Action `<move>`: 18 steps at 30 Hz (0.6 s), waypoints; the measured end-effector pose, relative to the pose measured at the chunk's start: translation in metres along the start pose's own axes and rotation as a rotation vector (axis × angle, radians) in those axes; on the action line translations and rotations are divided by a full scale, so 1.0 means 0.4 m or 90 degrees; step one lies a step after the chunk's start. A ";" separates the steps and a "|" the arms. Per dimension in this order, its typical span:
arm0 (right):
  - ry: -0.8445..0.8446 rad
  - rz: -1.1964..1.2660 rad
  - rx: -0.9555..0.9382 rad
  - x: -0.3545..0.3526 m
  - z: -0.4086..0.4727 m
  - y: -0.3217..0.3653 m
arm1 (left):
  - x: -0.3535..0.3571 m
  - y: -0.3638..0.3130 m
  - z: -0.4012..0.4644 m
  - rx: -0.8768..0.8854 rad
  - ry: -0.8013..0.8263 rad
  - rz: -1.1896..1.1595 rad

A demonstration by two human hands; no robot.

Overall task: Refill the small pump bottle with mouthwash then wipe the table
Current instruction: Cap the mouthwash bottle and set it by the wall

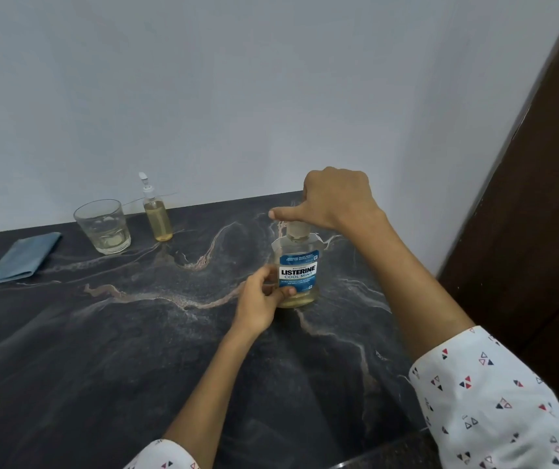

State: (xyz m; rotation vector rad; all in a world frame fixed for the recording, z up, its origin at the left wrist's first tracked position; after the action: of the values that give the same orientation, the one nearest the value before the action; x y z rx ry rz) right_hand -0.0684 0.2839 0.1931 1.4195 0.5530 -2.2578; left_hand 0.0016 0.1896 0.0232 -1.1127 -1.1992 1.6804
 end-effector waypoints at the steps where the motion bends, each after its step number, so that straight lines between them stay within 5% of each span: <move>1: -0.013 -0.005 0.013 0.002 0.000 0.000 | -0.001 0.000 0.000 0.001 -0.003 0.003; 4: -0.014 0.058 0.094 0.036 -0.016 -0.021 | -0.001 -0.004 -0.002 0.001 -0.007 0.005; 9: -0.097 0.466 0.292 0.178 -0.154 -0.090 | 0.002 -0.005 -0.004 0.000 -0.004 -0.029; 13: -0.052 0.731 0.255 0.324 -0.244 -0.071 | 0.002 -0.003 -0.005 -0.003 0.001 -0.035; 18: -0.009 0.820 0.189 0.386 -0.276 -0.041 | 0.003 0.001 -0.006 -0.001 -0.013 -0.033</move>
State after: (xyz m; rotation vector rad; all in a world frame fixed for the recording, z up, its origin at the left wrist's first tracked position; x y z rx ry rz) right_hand -0.0559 0.3357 0.0102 1.2733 -0.6117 -1.2780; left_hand 0.0034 0.1912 0.0222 -1.0586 -1.2316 1.6565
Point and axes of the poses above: each hand's wrist, its own z-axis towards the middle knuckle, its own x-axis out of the palm, y = z × x, the point moved 6 cm from there along z, towards the middle knuckle, and after that the axes turned 1 degree about -z, right-handed, at the moved point
